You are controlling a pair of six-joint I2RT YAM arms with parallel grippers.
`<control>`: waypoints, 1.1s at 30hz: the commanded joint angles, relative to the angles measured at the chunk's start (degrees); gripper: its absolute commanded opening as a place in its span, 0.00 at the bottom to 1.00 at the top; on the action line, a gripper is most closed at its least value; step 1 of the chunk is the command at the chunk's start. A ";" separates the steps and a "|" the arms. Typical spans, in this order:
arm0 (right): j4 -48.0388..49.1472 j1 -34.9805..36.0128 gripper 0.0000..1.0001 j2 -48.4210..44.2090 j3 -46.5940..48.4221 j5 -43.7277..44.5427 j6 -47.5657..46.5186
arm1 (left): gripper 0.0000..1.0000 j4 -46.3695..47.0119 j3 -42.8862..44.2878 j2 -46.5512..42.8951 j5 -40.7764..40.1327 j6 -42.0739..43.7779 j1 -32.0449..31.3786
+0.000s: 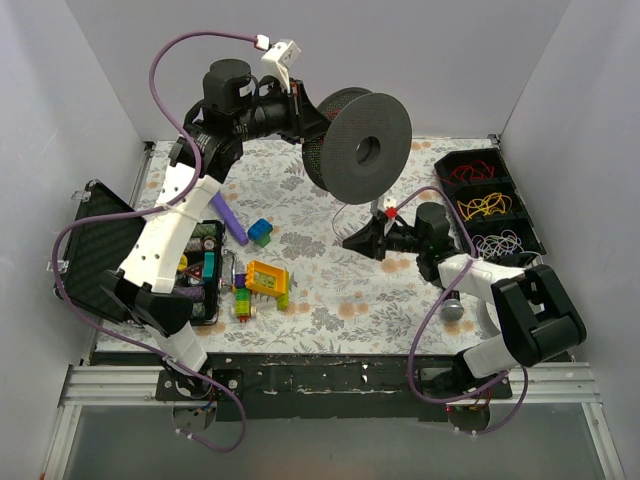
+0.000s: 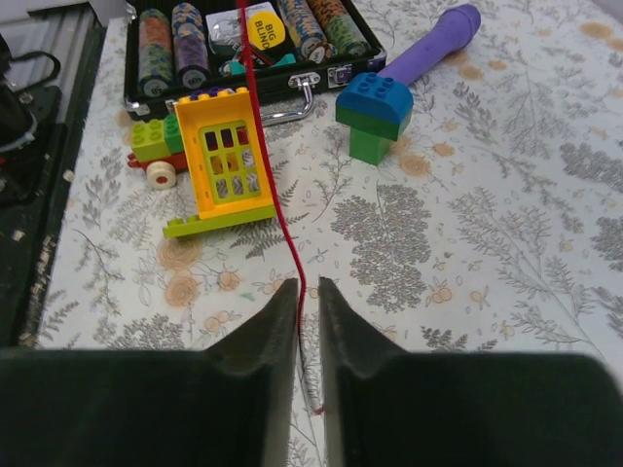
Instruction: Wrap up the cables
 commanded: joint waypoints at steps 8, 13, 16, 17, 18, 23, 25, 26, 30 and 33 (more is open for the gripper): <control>-10.59 -9.21 0.01 -2.68 3.70 2.43 11.09 | 0.00 -2.26 -0.01 -5.01 3.46 8.92 -0.03; -36.41 -14.25 0.01 -8.49 11.07 9.27 5.68 | 0.00 -3.41 -12.48 -7.29 8.89 18.76 0.15; -50.49 -14.51 0.01 -7.97 18.19 15.60 1.09 | 0.00 -4.55 -16.71 -7.12 11.54 21.41 0.15; -54.45 -14.60 0.01 -7.62 20.99 17.01 0.73 | 0.00 -4.99 -17.68 -6.77 10.93 22.20 0.06; -57.53 -14.60 0.01 -7.01 23.72 18.42 0.82 | 0.00 -5.43 -18.56 -6.33 8.75 23.00 -0.11; -65.29 -14.51 0.01 -4.81 32.96 18.34 4.86 | 0.00 -5.96 -24.27 -3.79 -1.89 28.36 -3.80; -69.14 -14.34 0.01 -3.41 36.13 19.13 4.86 | 0.00 -5.61 -24.28 -1.24 -1.99 27.58 -4.33; -71.08 -14.16 0.01 -2.70 37.62 19.22 4.86 | 0.00 -5.44 -23.67 0.51 -1.82 26.97 -4.33; -74.70 -11.71 0.01 -0.33 41.23 15.98 4.86 | 0.00 -4.91 -20.24 7.72 -0.33 25.21 -4.51; -77.16 -9.86 0.01 1.78 45.26 15.36 6.60 | 0.00 -4.73 -18.13 12.20 -0.49 23.80 -5.73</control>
